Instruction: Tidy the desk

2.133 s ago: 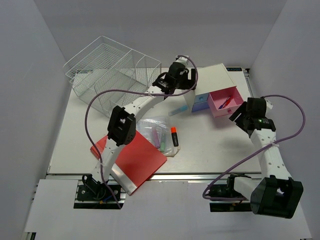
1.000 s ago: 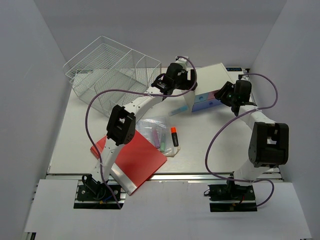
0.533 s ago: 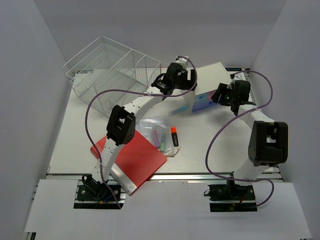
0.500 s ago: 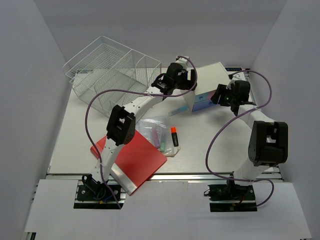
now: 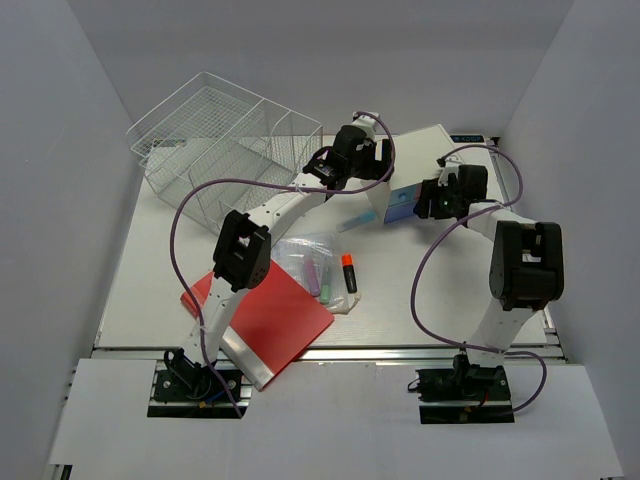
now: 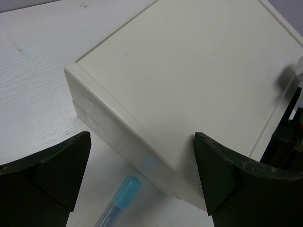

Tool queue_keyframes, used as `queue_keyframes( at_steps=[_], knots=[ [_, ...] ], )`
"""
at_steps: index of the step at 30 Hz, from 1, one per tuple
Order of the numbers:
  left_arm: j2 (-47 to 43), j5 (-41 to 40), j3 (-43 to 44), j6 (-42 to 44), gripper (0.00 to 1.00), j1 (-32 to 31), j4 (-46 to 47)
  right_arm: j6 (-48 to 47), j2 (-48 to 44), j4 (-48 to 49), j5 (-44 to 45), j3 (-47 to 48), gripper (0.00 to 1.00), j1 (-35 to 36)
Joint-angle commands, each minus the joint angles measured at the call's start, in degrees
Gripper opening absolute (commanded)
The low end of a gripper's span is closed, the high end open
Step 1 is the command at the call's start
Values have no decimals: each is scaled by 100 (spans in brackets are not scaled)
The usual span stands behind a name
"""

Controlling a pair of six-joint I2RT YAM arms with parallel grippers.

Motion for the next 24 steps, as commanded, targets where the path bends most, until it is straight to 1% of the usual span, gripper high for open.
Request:
queue_keyframes(
  at_steps=[1,8,12,15,24],
  knots=[
    [80,-164,-103,356,98,-8,-1103,-158,74,168,-89,243,63,8],
    [89,-94,-121,356,98,0,-1086,-290,127,643,-238,59,62,8],
    [89,-67,-130,391,97,-8,-1103,-360,197,820,-318,15,54,8],
    [89,-24,-138,418,97,0,-1086,-352,241,986,-432,-29,54,8],
    [80,-50,-147,444,97,-8,-1077,-395,302,1171,-370,-117,53,8]
  ],
)
